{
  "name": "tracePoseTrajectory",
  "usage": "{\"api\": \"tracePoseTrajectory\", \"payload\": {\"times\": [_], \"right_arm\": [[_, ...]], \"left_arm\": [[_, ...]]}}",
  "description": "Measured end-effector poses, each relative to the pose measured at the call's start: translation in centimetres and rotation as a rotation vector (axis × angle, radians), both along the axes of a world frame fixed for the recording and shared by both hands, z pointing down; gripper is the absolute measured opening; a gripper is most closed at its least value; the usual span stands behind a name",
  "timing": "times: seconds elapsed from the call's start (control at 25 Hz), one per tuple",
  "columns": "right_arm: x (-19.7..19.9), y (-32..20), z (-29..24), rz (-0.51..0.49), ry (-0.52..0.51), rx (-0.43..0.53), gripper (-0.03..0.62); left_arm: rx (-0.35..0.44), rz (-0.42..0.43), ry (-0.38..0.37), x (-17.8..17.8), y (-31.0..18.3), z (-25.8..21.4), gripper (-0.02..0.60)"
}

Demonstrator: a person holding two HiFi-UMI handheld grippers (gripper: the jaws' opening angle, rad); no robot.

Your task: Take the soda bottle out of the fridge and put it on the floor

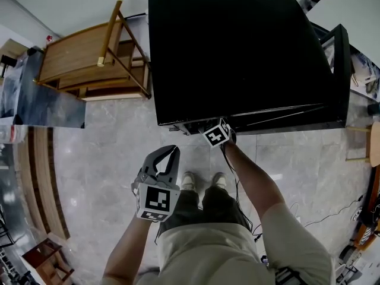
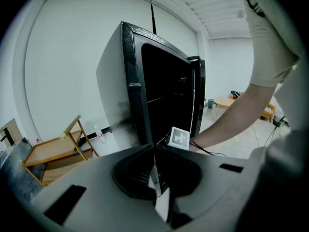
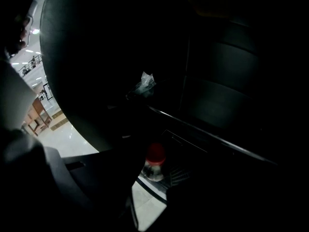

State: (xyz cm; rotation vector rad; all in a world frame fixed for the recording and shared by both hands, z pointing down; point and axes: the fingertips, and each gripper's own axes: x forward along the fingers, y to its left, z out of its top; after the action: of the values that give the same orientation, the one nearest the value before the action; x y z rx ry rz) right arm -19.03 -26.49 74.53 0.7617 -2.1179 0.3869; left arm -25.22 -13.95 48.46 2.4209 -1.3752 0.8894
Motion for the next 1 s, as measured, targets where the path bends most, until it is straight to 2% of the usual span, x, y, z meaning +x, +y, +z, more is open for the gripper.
{"api": "tracePoseTrajectory", "payload": {"times": [0.24, 0.44, 0.76, 1.0], "right_arm": [[0.5, 0.2, 0.0, -0.042, 0.024, -0.026, 0.112], [1.4, 0.7, -2.4, -0.058, 0.034, 0.017, 0.110], [3.9, 3.1, -10.4, -0.057, 0.030, 0.023, 0.110], [7.4, 5.1, -17.9, -0.047, 0.034, 0.039, 0.110]], "left_arm": [[-0.017, -0.027, -0.022, -1.6, 0.8, 0.4, 0.011], [-0.013, -0.036, -0.024, -2.0, 0.7, -0.7, 0.011], [0.015, -0.003, -0.009, -0.3, 0.1, -4.9, 0.011], [0.073, 0.044, 0.012, 2.4, -0.9, -9.2, 0.011]]}}
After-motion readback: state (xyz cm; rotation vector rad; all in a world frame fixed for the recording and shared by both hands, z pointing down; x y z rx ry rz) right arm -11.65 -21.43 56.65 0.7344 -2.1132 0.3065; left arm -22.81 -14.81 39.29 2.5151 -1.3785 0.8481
